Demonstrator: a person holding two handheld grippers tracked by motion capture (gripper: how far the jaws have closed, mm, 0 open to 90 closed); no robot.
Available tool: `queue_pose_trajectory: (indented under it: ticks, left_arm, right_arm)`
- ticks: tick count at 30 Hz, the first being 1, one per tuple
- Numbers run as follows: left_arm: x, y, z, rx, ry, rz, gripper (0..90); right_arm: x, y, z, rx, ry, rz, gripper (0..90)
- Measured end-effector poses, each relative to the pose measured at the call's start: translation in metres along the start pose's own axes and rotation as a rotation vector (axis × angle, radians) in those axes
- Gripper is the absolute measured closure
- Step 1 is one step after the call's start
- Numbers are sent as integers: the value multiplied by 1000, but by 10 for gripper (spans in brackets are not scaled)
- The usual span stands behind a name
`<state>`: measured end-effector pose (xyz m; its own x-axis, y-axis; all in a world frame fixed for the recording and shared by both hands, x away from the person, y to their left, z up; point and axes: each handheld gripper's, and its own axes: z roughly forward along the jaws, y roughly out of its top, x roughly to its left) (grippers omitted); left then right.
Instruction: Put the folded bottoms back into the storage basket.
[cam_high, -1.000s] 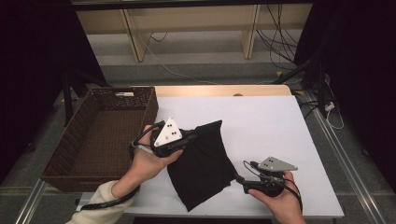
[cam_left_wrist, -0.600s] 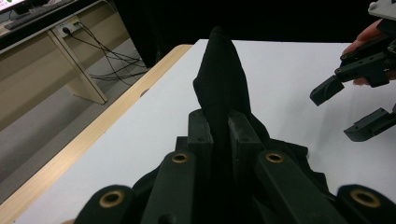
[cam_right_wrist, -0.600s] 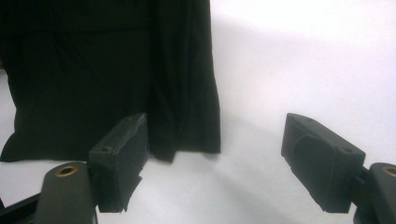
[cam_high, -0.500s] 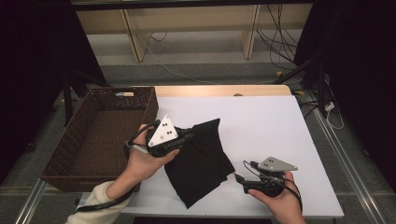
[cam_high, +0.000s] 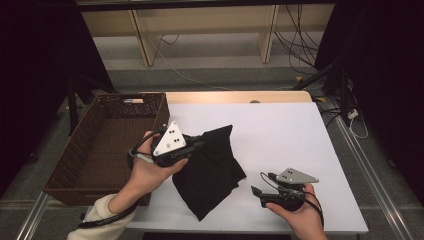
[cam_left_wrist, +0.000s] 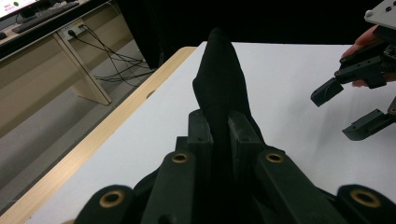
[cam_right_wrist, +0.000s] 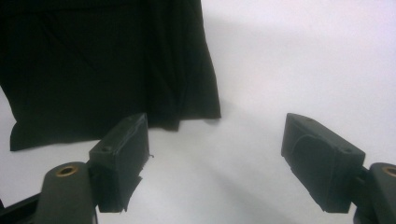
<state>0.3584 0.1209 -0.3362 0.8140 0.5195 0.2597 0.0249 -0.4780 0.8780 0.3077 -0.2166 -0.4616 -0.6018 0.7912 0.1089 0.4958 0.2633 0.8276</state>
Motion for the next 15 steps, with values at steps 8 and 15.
queue_pose_trajectory:
  ticks: [8,15]
  left_arm:
    - [3,0,-6,-10,7,-7,813]
    - [6,1,-11,-13,10,-11,813]
  right_arm:
    - [0,0,0,0,0,2,241]
    - [0,0,0,1,-1,0,240]
